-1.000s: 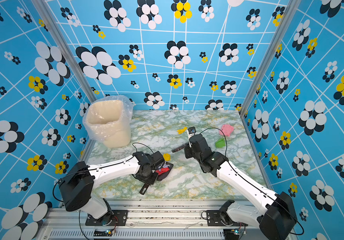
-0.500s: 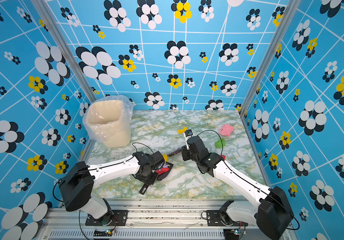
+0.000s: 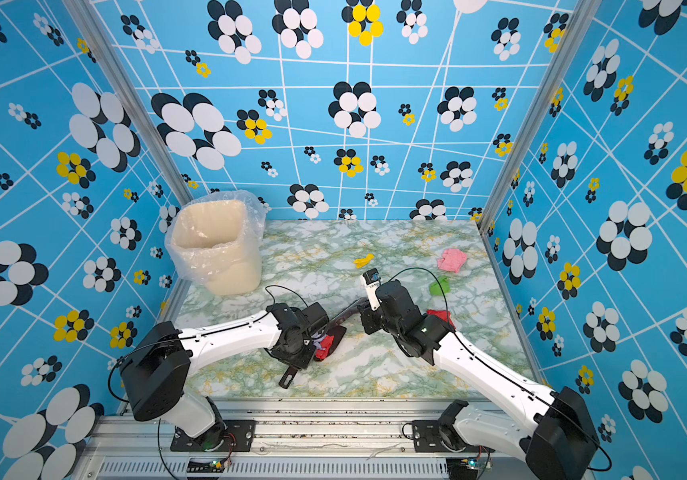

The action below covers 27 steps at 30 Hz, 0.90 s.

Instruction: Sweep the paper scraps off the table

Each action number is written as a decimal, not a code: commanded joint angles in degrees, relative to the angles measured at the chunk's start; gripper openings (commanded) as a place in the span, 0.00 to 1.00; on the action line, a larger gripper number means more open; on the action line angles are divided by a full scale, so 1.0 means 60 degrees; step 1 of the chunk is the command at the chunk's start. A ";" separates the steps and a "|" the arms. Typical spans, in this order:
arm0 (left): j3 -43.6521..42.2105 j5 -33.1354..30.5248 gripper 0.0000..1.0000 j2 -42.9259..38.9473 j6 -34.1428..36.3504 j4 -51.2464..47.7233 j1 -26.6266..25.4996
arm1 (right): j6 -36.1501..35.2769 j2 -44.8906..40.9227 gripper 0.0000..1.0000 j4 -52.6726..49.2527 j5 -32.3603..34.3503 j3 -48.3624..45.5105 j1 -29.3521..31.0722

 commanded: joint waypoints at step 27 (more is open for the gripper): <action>-0.0102 -0.1406 0.00 -0.1095 -0.0243 0.1019 -0.0017 | 0.0691 -0.2824 0.00 -0.1511 0.2720 -0.0542 -0.1247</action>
